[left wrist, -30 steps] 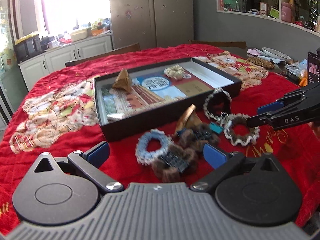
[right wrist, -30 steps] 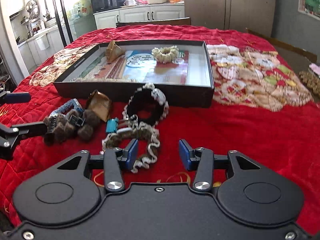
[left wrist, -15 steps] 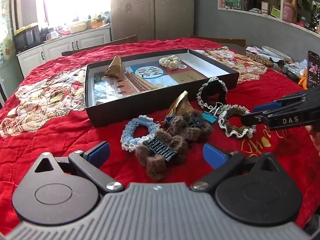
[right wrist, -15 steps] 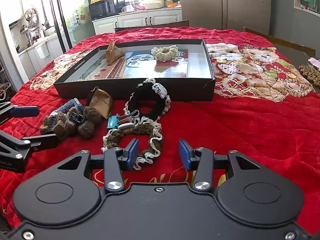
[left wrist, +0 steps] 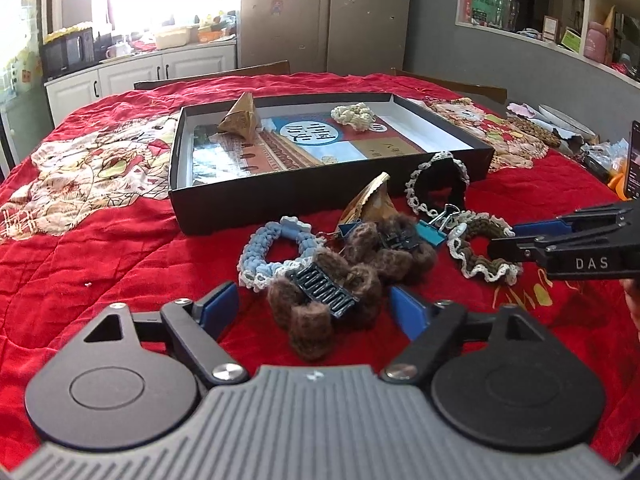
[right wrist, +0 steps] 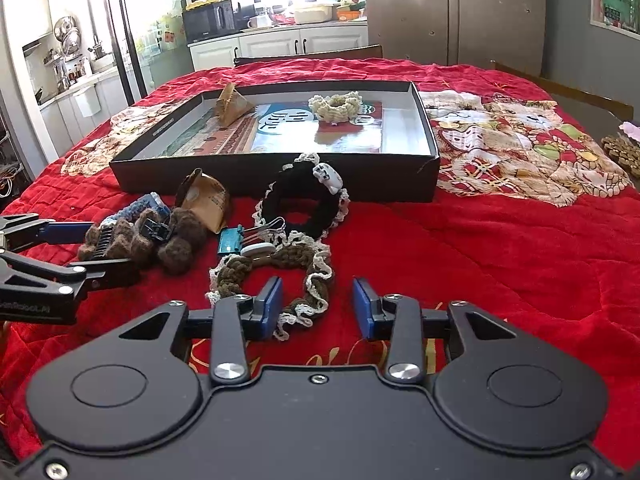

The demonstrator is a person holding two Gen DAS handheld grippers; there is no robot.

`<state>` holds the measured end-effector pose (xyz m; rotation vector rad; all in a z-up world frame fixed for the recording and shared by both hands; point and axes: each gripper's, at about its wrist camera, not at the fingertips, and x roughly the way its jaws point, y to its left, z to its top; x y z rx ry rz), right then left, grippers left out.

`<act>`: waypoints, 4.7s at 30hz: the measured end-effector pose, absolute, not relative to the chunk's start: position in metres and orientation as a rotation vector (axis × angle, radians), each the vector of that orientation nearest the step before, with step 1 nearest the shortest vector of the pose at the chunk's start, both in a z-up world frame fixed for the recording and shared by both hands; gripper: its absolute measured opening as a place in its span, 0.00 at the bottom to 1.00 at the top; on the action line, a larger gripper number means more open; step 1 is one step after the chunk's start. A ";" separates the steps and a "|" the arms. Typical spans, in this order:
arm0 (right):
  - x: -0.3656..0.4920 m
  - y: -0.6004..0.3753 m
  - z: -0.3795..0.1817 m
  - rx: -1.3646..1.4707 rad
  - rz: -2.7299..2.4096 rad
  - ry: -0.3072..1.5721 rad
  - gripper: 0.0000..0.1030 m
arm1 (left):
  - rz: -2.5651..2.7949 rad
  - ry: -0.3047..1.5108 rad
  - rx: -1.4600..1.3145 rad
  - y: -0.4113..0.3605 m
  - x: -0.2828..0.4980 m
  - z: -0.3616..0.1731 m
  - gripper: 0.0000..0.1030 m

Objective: Organize objects
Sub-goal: 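Move both open tools back to the accessory pile, then grasp the brown fuzzy claw clip with the left tool while the right tool grasps the lace-trimmed brown scrunchie, then carry the claw clip and lace scrunchie into the black display box with both tools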

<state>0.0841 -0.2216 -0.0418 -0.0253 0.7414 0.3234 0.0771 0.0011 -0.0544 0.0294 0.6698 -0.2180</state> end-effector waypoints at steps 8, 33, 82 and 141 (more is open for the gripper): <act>0.084 -0.216 -0.044 -0.043 0.346 0.736 0.24 | -0.232 0.684 0.008 0.002 0.079 -0.058 0.64; 0.075 -0.211 -0.037 -0.109 0.358 0.698 0.10 | -0.288 0.675 0.030 -0.001 0.070 -0.049 0.49; 0.056 -0.200 0.022 -0.163 0.415 0.546 0.10 | -0.341 0.568 0.055 -0.010 0.059 -0.002 0.49; 0.222 -0.193 0.049 -0.005 0.318 0.511 0.10 | -0.195 0.581 0.067 -0.019 0.220 0.012 0.50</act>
